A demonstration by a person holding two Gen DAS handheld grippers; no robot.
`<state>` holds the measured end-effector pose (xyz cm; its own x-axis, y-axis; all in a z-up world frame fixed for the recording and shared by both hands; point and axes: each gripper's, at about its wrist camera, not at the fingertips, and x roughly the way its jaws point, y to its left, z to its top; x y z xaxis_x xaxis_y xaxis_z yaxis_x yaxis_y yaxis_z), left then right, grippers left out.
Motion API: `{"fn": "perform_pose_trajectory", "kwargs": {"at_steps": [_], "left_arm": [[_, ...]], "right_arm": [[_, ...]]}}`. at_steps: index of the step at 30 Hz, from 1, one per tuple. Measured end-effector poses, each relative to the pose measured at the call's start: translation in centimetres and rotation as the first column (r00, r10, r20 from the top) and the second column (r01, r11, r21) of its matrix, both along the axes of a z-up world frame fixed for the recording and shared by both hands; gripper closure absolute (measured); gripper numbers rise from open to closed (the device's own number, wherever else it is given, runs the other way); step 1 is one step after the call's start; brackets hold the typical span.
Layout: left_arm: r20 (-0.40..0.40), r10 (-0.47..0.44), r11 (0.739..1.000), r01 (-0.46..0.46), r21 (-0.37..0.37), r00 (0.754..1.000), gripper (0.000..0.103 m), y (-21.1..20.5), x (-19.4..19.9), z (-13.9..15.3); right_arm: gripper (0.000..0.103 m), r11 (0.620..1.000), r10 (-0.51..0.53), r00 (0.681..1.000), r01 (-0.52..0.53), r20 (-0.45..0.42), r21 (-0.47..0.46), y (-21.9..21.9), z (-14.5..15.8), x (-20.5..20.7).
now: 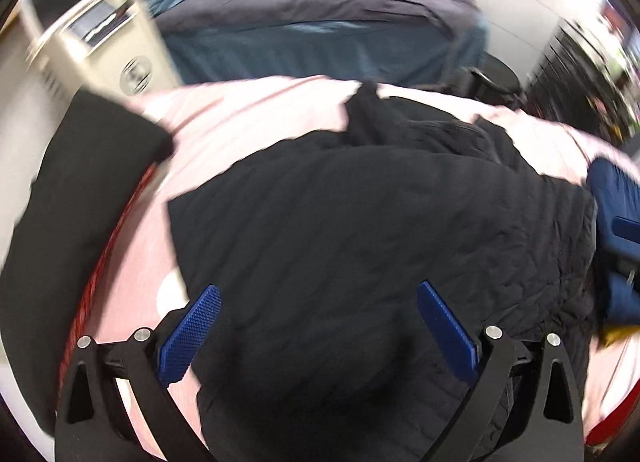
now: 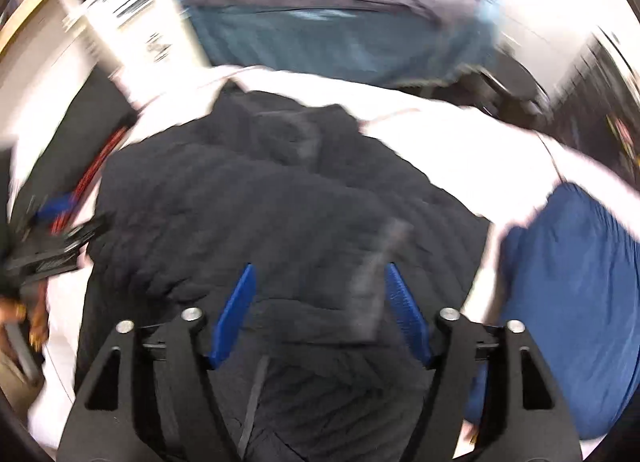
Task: Fold large clothes
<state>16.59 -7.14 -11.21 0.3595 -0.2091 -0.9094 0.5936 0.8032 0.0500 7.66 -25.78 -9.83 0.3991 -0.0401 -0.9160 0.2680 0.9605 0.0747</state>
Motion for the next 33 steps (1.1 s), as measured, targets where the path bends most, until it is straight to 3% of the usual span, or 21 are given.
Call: {"fn": "perform_pose_trajectory", "kwargs": {"at_steps": [3,7,12,16,20,27,33], "left_arm": [[-0.009,-0.039,0.999,0.039,0.032,0.999,0.006,-2.0,0.4,-1.6],[-0.100,0.018,0.997,-0.011,0.070,0.995,0.005,-2.4,3.0,-5.1],[-0.242,0.082,0.994,-0.063,0.086,0.967,0.005,-2.0,5.9,-9.2],[-0.263,0.088,0.988,-0.051,0.145,0.961,0.004,-3.4,7.0,-11.4],[-0.290,0.112,0.982,-0.061,0.178,0.951,0.004,-4.5,8.1,-12.8],[-0.315,0.099,0.984,-0.046,0.171,0.944,0.003,-4.9,9.3,-13.6],[-0.259,0.098,0.990,-0.067,0.127,0.961,0.004,-3.6,8.2,-13.4]], "right_arm": [[0.033,0.996,0.065,0.993,-0.071,-0.103,-0.057,2.3,-3.0,1.9],[0.033,0.997,0.026,0.975,-0.042,-0.222,-0.066,1.5,-7.8,3.0],[0.029,1.000,0.007,0.957,-0.009,-0.291,-0.008,-0.4,-11.5,4.1],[0.026,0.999,0.010,0.939,-0.021,-0.344,-0.029,-0.3,-13.8,5.7],[0.025,1.000,0.000,0.922,-0.010,-0.387,-0.024,-0.7,-14.7,6.9],[0.024,0.999,-0.045,0.912,0.039,-0.408,-0.023,-1.4,-15.2,8.5],[0.024,0.996,-0.078,0.940,0.063,-0.331,-0.055,-1.3,-14.8,7.5]]}}
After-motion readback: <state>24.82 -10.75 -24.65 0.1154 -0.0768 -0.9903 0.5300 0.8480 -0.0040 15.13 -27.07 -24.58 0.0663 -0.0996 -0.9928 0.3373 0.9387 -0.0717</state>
